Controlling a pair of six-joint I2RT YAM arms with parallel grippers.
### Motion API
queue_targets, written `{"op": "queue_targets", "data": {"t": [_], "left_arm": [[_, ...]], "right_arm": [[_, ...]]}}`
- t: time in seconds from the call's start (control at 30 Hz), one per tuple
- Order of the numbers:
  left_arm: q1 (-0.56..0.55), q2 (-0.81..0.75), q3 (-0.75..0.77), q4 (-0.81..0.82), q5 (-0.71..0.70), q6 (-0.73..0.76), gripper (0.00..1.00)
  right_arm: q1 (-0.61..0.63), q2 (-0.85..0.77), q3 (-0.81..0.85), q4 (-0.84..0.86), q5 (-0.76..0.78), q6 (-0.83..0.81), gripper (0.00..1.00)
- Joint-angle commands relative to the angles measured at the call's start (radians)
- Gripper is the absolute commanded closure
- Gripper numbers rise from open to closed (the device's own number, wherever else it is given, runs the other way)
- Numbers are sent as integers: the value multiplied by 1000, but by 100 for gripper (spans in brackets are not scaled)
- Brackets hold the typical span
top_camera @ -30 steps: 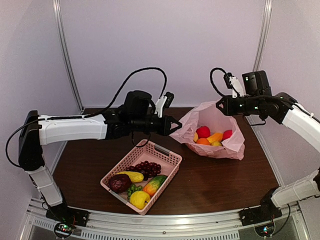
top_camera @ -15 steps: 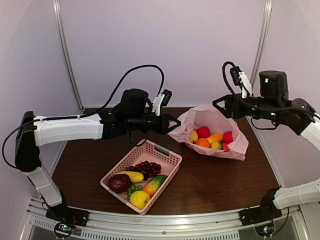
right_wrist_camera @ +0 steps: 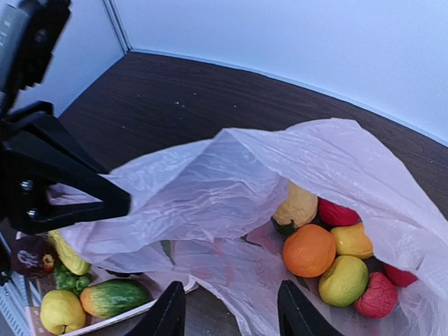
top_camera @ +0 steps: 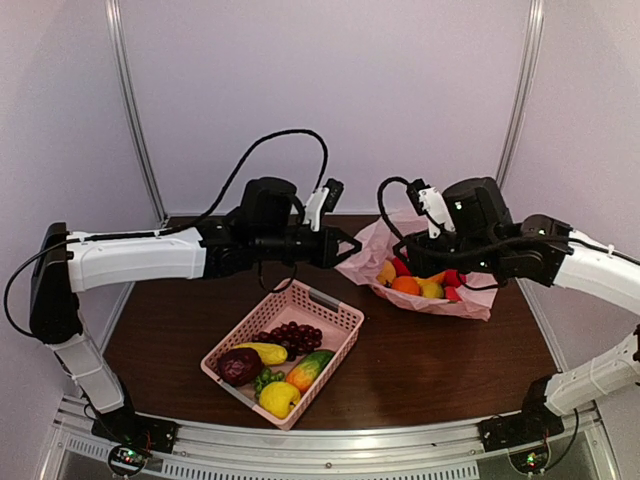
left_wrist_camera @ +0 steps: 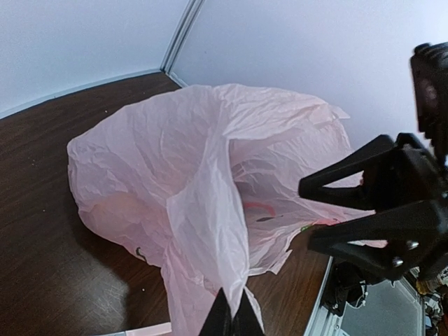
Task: Untie the knot of the plastic bag and take out the fruit
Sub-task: Adjust the bag opening on the takeout bag.
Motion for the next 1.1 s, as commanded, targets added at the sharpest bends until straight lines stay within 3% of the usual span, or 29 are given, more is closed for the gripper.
{"op": "queue_targets", "data": {"t": [0.0,0.27,0.53,0.77,1.07], "left_arm": [[-3,-44,-10,34,-21,-4,100],[-2,-78,-8,-7,-86,15,100],[32,-133,-62,-30,-145,12,100],[58,-164,-100,-30,-140,4,100],[55,-164,-154,44,35,65,100]], "right_arm": [[9,47,-73,17,203,19,56],[-31,77,-210,-15,371,-10,55],[-64,-32,-304,-148,441,58,44],[-67,-88,-350,-155,407,87,42],[-45,-93,-318,13,258,29,37]]}}
